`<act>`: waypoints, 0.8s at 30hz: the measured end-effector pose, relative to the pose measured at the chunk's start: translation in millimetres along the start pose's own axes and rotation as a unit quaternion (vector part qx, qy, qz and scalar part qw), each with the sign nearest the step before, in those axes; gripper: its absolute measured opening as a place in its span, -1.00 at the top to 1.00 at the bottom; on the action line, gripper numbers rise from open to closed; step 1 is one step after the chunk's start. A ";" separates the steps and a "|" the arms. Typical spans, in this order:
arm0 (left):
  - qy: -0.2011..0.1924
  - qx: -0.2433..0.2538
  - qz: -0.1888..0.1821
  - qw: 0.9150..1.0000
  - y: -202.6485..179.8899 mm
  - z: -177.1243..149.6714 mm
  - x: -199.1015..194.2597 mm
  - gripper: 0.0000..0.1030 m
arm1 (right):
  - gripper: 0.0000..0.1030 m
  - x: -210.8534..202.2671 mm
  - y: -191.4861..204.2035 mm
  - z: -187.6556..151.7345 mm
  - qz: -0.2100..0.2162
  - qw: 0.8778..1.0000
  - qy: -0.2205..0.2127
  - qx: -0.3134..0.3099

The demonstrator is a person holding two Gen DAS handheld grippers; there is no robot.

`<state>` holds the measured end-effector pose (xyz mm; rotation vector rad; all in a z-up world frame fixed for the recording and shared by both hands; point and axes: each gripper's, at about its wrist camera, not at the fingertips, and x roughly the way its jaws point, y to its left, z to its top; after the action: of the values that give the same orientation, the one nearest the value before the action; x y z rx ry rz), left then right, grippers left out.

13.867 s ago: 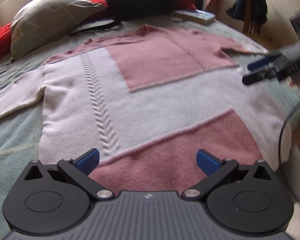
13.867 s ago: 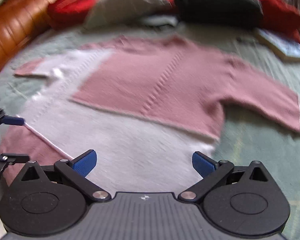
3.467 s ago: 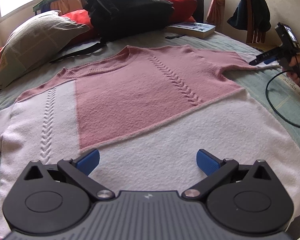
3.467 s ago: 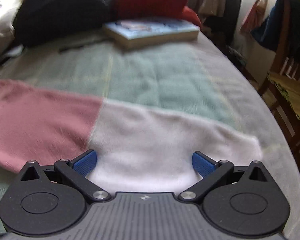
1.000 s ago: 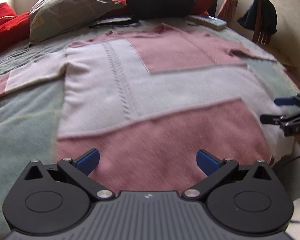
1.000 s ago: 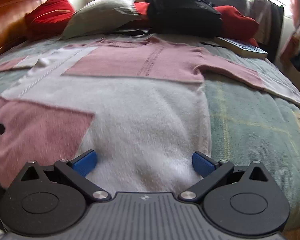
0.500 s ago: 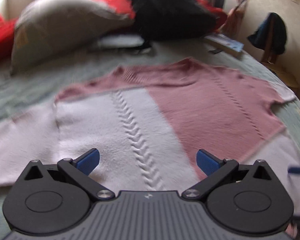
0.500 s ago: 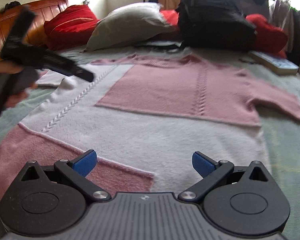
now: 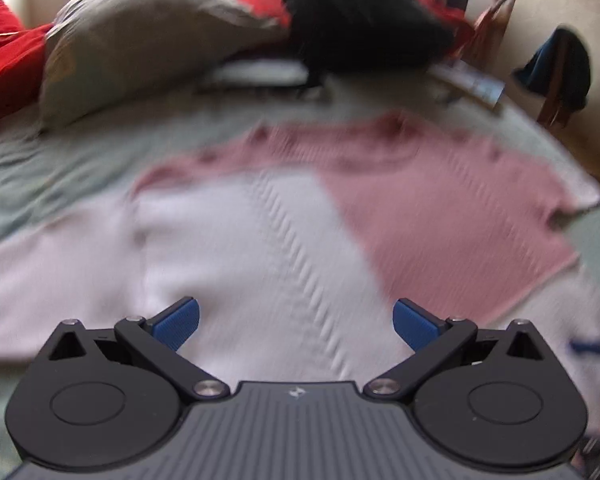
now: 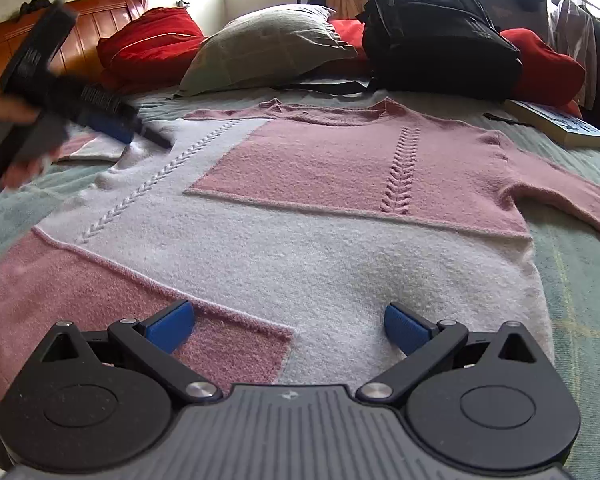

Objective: Fold clothes

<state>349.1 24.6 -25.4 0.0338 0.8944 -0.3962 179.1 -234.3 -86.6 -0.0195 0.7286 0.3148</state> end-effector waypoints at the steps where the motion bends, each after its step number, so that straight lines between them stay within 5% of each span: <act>1: -0.004 -0.010 -0.010 1.000 2.7 12.0 3.8 -0.99 | -1.00 -1.5 -0.3 3.3 0.000 1.000 0.000 0.004; 8: 0.050 -0.143 -0.008 0.988 62.0 48.1 79.8 -0.99 | -1.00 -8.7 -6.0 22.3 0.017 1.000 -0.021 0.013; 17: 0.016 -0.171 0.018 0.985 92.2 73.3 105.4 -0.99 | -1.00 9.6 -12.9 7.6 0.020 1.000 0.004 0.018; 24: 0.013 -0.138 0.052 0.989 80.2 76.8 98.7 -0.99 | -1.00 11.9 -8.9 6.2 0.011 1.000 0.009 0.002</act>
<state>490.1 52.4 -63.3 -0.1676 0.9631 -0.1721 194.0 -238.8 -90.6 -0.0102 0.7484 0.3335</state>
